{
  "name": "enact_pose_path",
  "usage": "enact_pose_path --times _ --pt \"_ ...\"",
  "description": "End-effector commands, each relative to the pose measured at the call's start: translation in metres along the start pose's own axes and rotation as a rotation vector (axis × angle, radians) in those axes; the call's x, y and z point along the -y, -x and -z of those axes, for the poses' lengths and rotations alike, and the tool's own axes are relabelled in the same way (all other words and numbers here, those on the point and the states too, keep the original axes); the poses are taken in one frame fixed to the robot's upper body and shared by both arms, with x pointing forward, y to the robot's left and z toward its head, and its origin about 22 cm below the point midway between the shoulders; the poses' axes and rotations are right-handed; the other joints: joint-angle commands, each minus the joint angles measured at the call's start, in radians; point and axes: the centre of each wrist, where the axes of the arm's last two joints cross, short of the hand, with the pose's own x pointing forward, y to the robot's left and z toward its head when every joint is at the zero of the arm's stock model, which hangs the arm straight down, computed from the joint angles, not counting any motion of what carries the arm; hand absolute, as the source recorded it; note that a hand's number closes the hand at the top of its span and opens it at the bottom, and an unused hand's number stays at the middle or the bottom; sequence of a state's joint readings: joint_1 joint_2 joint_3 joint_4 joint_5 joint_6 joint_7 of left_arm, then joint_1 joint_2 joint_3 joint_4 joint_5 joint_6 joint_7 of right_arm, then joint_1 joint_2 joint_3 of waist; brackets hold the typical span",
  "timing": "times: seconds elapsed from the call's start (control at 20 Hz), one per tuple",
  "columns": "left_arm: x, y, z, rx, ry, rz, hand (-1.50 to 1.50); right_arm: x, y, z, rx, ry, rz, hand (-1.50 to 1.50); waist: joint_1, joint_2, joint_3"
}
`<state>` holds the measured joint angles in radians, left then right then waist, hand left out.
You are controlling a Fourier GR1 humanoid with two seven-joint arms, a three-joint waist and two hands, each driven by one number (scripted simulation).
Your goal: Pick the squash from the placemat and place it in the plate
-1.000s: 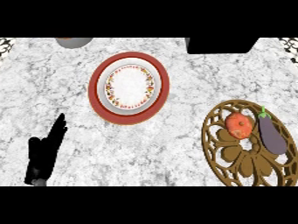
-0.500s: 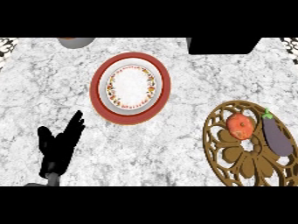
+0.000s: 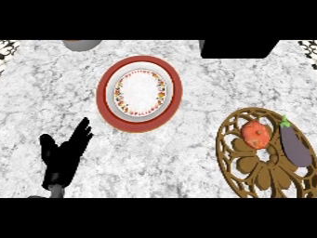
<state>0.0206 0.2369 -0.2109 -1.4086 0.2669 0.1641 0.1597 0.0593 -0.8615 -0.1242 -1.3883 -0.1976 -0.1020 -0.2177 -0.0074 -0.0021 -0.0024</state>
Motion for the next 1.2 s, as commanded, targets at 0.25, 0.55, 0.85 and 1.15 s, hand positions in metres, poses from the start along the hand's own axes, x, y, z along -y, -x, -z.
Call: enact_pose_path --times 0.25,0.55,0.85,1.15 --pt "0.016 -0.013 0.008 -0.001 0.006 0.001 0.00 -0.028 -0.063 0.009 -0.146 -0.224 -0.223 -1.50 0.008 0.002 0.001" --pt "-0.003 0.008 0.003 -0.001 0.013 0.003 0.00 -0.089 -0.082 0.006 -0.162 -0.244 -0.264 -1.50 0.013 0.003 0.002" --pt "0.003 -0.009 0.001 0.021 0.000 0.029 0.00 -0.116 -0.072 0.014 -0.249 -0.292 -0.318 -1.50 0.015 0.003 0.002" --pt "-0.007 0.001 -0.013 -0.002 0.029 0.003 0.00 -0.125 -0.082 -0.012 -0.264 -0.331 -0.257 -1.50 0.007 0.000 0.002"
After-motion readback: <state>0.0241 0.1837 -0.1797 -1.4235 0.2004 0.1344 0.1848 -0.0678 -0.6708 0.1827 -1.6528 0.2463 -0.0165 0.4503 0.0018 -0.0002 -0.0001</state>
